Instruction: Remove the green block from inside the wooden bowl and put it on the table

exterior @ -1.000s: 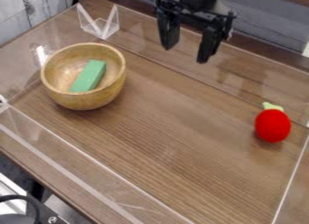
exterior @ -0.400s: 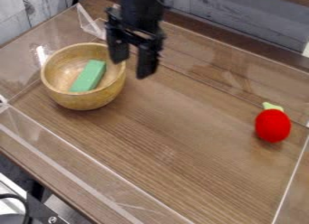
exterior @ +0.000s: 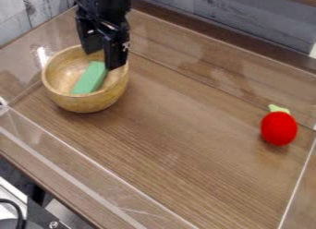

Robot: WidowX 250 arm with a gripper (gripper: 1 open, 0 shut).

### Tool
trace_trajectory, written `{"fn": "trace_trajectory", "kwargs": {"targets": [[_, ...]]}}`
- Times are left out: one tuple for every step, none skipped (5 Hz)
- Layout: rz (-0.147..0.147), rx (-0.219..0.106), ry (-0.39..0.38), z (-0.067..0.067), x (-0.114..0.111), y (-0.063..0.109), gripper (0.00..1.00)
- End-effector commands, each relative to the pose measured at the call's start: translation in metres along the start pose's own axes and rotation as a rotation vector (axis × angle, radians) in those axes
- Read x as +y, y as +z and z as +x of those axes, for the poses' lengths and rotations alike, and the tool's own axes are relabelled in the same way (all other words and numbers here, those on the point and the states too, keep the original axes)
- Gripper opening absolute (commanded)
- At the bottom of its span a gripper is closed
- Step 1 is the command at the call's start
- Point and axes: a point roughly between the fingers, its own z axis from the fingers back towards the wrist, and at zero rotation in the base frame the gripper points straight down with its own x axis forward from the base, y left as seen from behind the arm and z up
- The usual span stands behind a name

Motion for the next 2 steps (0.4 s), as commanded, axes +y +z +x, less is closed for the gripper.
{"fn": "trace_trajectory", "kwargs": {"targets": [[0.033, -0.03, 0.005, 0.001, 0.02, 0.001, 1.0], [0.018, -0.04, 0.004, -0.002, 0.038, -0.009, 1.0]]}}
